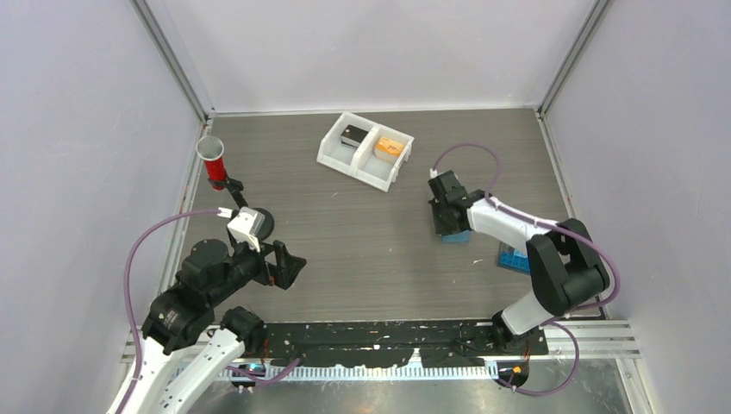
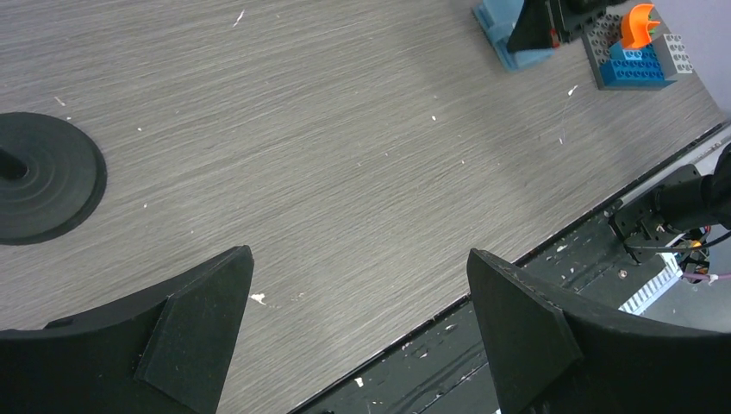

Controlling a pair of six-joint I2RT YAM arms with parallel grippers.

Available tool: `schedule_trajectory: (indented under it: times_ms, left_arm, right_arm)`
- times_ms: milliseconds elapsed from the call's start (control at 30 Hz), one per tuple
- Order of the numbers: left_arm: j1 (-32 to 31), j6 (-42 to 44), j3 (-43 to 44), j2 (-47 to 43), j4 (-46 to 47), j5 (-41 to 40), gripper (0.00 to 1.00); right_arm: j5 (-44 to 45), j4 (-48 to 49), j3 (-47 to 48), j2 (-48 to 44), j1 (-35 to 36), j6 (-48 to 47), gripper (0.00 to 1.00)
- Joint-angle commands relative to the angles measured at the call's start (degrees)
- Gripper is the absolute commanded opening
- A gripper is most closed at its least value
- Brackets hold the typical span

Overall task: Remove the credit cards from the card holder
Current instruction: Move the card holder to the center of the board.

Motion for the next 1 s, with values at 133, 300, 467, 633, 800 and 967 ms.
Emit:
schedule_trajectory:
  times_ms: [133, 300, 467, 633, 800, 967]
  left_arm:
    - [-0.2, 0.3, 0.7, 1.9, -0.5, -1.8, 0.99]
    - [-0.2, -0.6, 0.8, 2.8, -0.4, -1.1, 0.99]
    - [-0.1, -2.3, 1.8, 6.3, -1.0, 1.0, 0.99]
    - [-0.2, -7.2, 1.4, 11.8, 1.7, 8.2, 0.93]
    - [-2.0, -11.1, 1.7, 18.2, 5.1, 10.1, 0.87]
    - [-6.8, -14.4, 2.4, 23.1, 9.0, 7.2, 0.85]
  right_arm:
    - [-7.4, 0.8, -7.4, -8.8, 14.1, 11.8, 0.05]
    - [-9.6, 3.6, -11.1, -13.6, 22.3, 18.6, 0.05]
    - [-9.9, 3.8, -12.8, -18.3, 24.5, 20.8, 0.19]
    - [-7.1, 1.6, -12.8, -23.5, 24.3, 18.3, 0.44]
    - [-9.2, 1.3, -14.2, -26.7, 18.2, 12.8, 0.49]
    - [-16.2, 1.9, -15.9, -27.4, 7.9, 7.8, 0.5]
